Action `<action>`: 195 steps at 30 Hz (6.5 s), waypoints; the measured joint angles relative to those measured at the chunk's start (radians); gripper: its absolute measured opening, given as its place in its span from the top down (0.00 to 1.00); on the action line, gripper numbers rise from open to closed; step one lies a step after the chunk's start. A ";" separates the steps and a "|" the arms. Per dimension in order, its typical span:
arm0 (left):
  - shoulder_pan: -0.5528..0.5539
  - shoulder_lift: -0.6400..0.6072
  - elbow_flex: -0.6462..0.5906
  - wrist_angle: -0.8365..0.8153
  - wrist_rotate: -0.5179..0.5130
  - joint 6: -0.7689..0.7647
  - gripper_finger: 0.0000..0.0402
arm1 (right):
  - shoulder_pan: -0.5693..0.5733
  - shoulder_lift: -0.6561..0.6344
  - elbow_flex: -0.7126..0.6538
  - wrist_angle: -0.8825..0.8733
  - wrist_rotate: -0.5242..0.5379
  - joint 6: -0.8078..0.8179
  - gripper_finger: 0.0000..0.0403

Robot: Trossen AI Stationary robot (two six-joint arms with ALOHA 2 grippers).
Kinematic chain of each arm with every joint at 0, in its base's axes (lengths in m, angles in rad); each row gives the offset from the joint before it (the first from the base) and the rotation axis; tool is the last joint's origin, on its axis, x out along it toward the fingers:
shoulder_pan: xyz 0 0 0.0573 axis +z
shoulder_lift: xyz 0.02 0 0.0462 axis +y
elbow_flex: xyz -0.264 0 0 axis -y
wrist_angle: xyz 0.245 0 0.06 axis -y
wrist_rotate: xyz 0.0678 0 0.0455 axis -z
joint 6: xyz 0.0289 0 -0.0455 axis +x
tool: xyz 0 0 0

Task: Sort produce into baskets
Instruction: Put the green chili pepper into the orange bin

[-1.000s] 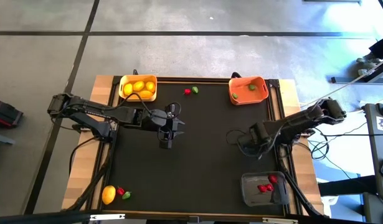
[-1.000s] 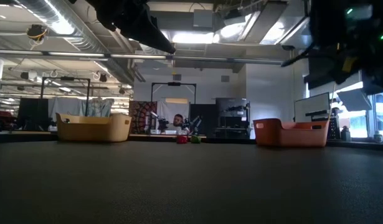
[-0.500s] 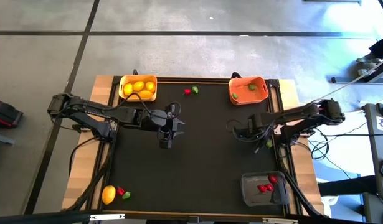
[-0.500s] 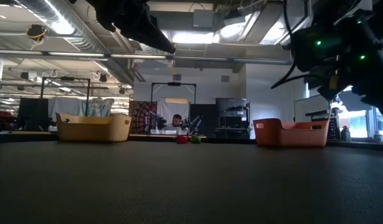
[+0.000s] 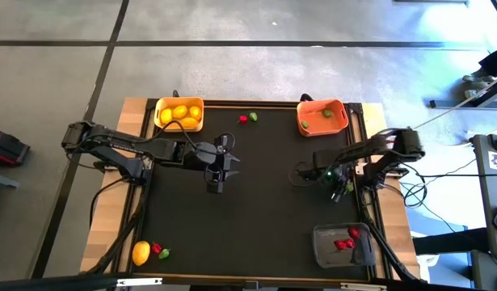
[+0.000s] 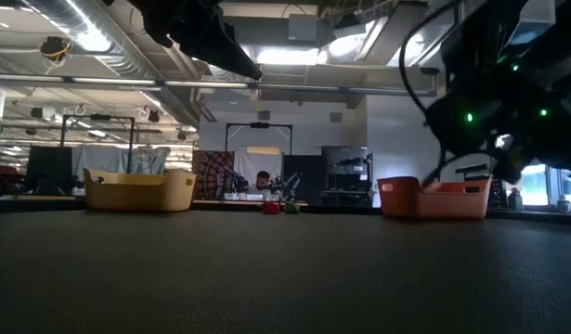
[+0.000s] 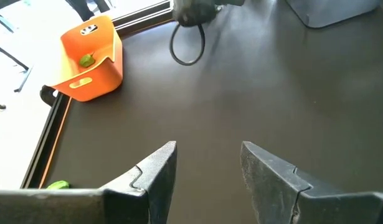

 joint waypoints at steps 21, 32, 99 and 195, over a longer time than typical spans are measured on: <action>0.000 0.000 0.000 -0.001 0.000 0.000 0.57 | 0.003 0.311 0.000 0.044 0.101 -0.172 0.77; 0.000 0.000 0.000 0.000 0.000 -0.001 0.57 | 0.003 0.310 0.000 0.061 0.124 -0.210 0.81; 0.000 0.000 0.000 -0.001 0.000 -0.003 0.57 | -0.448 -0.441 0.087 0.327 0.480 -0.170 0.99; -0.038 0.000 0.000 -0.008 0.001 -0.028 0.57 | -0.605 -0.466 0.086 0.972 0.156 -0.391 0.52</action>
